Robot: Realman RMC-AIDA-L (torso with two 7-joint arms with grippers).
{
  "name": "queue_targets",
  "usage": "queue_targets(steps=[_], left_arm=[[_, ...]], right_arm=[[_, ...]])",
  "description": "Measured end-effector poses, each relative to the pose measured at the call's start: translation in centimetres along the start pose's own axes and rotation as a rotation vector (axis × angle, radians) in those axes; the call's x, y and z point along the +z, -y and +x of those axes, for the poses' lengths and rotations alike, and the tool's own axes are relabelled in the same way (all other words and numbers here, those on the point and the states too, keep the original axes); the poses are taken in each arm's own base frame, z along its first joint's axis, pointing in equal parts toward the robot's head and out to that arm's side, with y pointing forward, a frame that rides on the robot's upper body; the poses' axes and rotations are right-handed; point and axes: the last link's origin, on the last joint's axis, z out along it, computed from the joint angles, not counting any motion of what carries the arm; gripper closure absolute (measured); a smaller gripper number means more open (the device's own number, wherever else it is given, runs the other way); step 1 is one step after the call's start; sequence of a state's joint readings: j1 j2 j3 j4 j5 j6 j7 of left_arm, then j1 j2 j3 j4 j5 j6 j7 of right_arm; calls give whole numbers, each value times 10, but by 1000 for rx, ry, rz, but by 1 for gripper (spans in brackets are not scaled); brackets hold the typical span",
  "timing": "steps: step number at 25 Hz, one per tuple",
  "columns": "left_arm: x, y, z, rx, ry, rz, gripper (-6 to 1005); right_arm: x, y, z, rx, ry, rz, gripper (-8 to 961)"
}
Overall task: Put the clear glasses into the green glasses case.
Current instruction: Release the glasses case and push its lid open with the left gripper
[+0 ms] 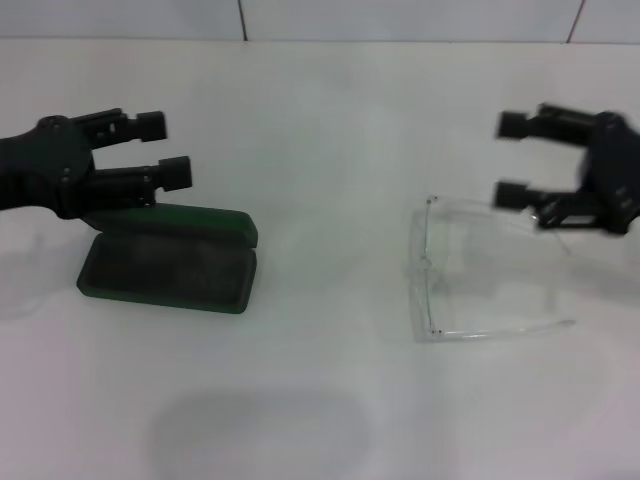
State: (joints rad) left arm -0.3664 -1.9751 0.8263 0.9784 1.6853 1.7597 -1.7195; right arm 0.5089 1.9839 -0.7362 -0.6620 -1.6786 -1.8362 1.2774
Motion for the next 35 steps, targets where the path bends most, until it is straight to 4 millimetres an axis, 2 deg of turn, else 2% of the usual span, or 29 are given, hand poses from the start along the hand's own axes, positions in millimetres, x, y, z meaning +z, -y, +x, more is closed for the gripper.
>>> queue_targets(steps=[6, 10, 19, 25, 27, 35], left_arm=[[5, 3, 17, 201, 279, 124, 123], [12, 8, 20, 303, 455, 166, 186], [46, -1, 39, 582, 697, 118, 290], [70, 0, 38, 663, 867, 120, 302], [80, 8, 33, 712, 961, 144, 308], [88, 18, 35, 744, 1001, 167, 349]], right_arm=[[-53, 8, -8, 25, 12, 147, 109], [-67, 1, -1, 52, 20, 194, 109], [-74, -6, 9, 95, 28, 214, 110], [-70, -7, 10, 111, 40, 207, 110], [-68, -7, 11, 113, 45, 202, 110], [-68, -8, 11, 118, 49, 204, 109]])
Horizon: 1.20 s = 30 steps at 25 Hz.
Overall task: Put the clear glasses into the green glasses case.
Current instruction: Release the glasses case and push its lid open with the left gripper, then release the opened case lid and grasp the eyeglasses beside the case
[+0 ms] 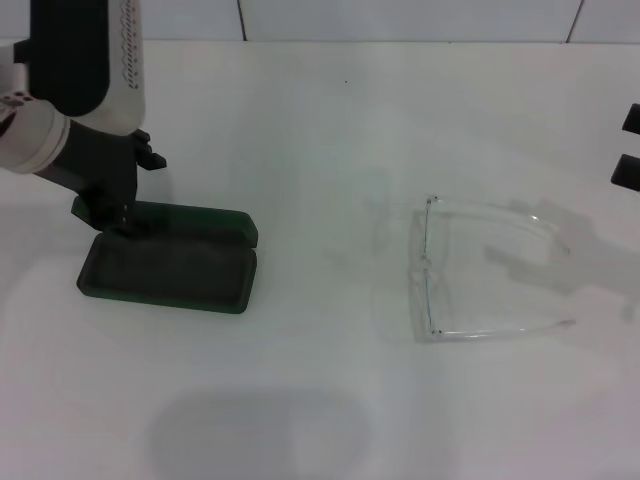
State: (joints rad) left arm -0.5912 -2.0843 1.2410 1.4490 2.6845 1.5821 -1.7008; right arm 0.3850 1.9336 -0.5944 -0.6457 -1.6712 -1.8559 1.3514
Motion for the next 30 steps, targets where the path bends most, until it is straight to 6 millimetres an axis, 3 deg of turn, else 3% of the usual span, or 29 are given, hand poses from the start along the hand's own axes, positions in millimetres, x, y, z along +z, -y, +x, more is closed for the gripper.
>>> queue_targets(steps=[21, 30], left_arm=[[24, -3, 8, 59, 65, -63, 439], [26, -6, 11, 103, 109, -60, 715]], right_arm=[[-3, 1, 0, -6, 4, 18, 109], [-7, 1, 4, 13, 26, 37, 110]])
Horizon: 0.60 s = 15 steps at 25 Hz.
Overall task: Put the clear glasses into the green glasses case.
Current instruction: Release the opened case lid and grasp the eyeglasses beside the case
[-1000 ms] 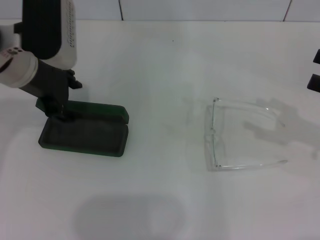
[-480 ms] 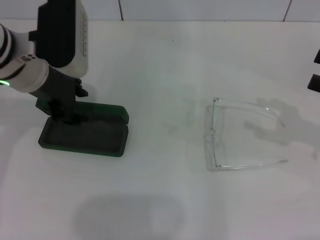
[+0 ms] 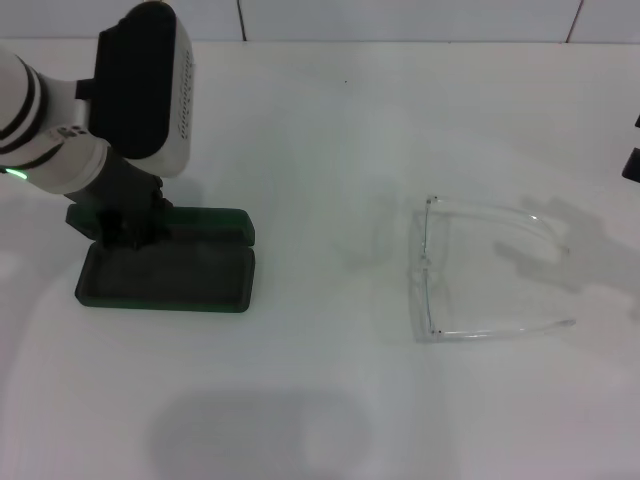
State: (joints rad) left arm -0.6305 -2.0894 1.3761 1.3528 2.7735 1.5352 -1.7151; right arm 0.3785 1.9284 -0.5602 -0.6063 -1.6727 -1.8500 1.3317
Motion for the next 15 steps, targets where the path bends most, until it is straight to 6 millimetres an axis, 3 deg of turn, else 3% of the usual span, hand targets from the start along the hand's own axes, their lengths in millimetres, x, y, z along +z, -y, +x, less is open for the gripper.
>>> queue_targets(steps=[7, 15], left_arm=[[-5, -1, 13, 39, 18, 26, 799], [-26, -11, 39, 77, -20, 92, 799]], right_arm=[[-3, -1, 3, 2, -2, 5, 110], [-14, 1, 1, 46, -31, 26, 109]])
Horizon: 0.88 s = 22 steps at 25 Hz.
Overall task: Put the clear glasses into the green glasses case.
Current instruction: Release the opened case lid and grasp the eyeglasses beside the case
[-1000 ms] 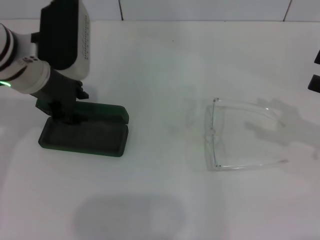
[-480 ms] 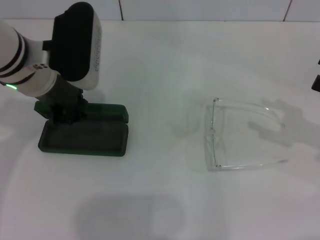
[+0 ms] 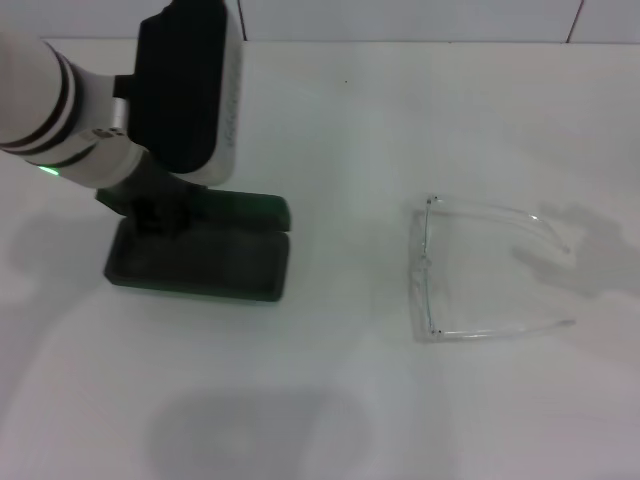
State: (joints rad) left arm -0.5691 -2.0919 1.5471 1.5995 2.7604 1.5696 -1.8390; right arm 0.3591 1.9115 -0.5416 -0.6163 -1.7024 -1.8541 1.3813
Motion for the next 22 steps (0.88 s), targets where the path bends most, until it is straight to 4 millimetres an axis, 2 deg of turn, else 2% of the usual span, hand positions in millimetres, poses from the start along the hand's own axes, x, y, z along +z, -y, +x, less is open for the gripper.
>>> queue_targets(steps=[2, 3, 5, 9, 14, 18, 22], left_arm=[[-6, -2, 10, 1, -24, -1, 799], [-8, -3, 14, 0, -32, -2, 799], [-11, -5, 23, 5, -42, 0, 799], [-12, -10, 33, 14, -43, 2, 799], [-11, -13, 26, -14, -36, -3, 799], [-10, -15, 17, -30, -33, -1, 799], [-7, -19, 8, -46, -34, 1, 799]], right_arm=[[0, 0, -1, 11, -19, -5, 110], [5, 3, -8, 59, -110, -23, 110], [10, 3, -13, 75, -170, -29, 111], [35, 2, -31, 122, -328, -34, 113], [77, 0, -50, 220, -428, -33, 122], [113, 2, -46, 318, -538, 10, 131], [143, -3, -44, 338, -672, 28, 140]])
